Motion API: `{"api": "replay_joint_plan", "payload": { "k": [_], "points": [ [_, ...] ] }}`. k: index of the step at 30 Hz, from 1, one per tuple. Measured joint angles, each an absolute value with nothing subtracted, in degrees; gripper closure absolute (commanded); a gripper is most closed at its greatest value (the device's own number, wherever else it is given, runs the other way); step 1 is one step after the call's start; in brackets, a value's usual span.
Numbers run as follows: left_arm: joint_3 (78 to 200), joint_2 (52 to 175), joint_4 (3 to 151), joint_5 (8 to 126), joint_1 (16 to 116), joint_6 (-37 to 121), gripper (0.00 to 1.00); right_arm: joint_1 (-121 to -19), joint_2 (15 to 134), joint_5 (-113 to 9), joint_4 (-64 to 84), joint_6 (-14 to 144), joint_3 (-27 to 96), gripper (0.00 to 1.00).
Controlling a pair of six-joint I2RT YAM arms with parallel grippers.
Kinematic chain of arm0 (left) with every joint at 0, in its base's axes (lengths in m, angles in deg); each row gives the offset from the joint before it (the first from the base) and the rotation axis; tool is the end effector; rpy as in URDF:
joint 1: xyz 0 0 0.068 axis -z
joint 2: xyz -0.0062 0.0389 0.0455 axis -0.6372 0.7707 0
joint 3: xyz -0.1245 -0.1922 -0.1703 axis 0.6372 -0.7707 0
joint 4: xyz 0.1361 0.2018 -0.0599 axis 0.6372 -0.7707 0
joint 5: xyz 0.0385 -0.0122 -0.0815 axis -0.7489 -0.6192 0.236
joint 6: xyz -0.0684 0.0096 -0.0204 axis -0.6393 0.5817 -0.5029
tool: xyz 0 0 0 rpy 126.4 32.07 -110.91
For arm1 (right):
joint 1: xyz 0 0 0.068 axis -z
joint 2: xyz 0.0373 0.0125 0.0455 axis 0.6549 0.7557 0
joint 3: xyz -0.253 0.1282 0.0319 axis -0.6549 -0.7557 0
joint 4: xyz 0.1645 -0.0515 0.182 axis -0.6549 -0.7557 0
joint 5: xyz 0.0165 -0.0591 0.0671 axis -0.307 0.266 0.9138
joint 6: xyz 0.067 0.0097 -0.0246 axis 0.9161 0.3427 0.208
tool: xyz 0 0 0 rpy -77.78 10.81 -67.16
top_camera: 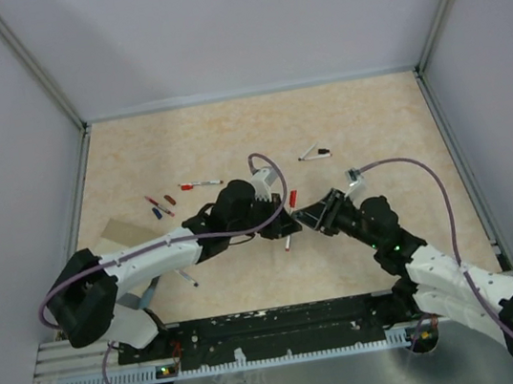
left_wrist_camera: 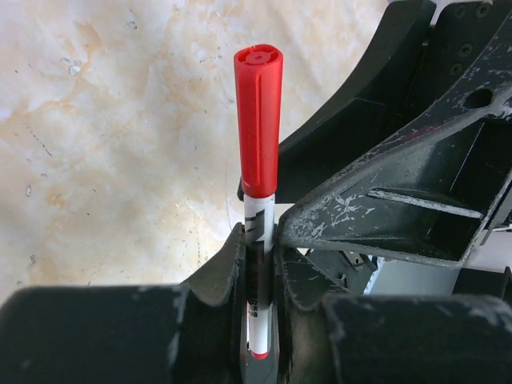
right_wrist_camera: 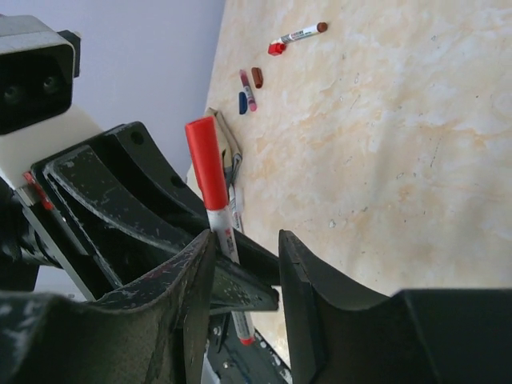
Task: Insert the pens into the pen caps
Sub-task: Insert the pen cap onto the pen, then press the pen cap onto the pen.
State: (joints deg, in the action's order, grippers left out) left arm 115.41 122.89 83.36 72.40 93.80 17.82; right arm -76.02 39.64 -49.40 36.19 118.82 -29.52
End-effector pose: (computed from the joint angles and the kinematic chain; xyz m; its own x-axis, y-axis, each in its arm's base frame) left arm 0.1852 -0.2808 0.2382 -0.7545 0.0714 -0.6524 0.5770 0.5458 -0.6076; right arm 0.1462 0.1153 0.2099 -0.6771 0.5752 -0.4590 -0.2322 0.4249 0.8750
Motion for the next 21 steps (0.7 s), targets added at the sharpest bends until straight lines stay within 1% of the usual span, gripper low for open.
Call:
{"api": "replay_joint_plan", "payload": {
  "k": [5, 11, 16, 21],
  "points": [
    [114.7, 120.2, 83.5, 71.9, 93.8, 19.2, 1.00, -76.0, 32.7, -51.5, 26.6, 117.1, -27.9, 0.60],
    [110.9, 115.7, 84.0, 72.9, 93.7, 22.1, 1.00, -76.0, 25.5, -56.3, 14.3, 113.4, -21.3, 0.60],
    [109.1, 114.7, 84.4, 76.7, 93.7, 24.8, 1.00, -76.0, 24.4, -57.8, 11.1, 110.1, -15.9, 0.59],
    [107.8, 113.8, 86.3, 80.6, 93.7, 25.6, 1.00, -76.0, 28.0, -57.1, 11.0, 108.1, -12.6, 0.57]
  ]
}}
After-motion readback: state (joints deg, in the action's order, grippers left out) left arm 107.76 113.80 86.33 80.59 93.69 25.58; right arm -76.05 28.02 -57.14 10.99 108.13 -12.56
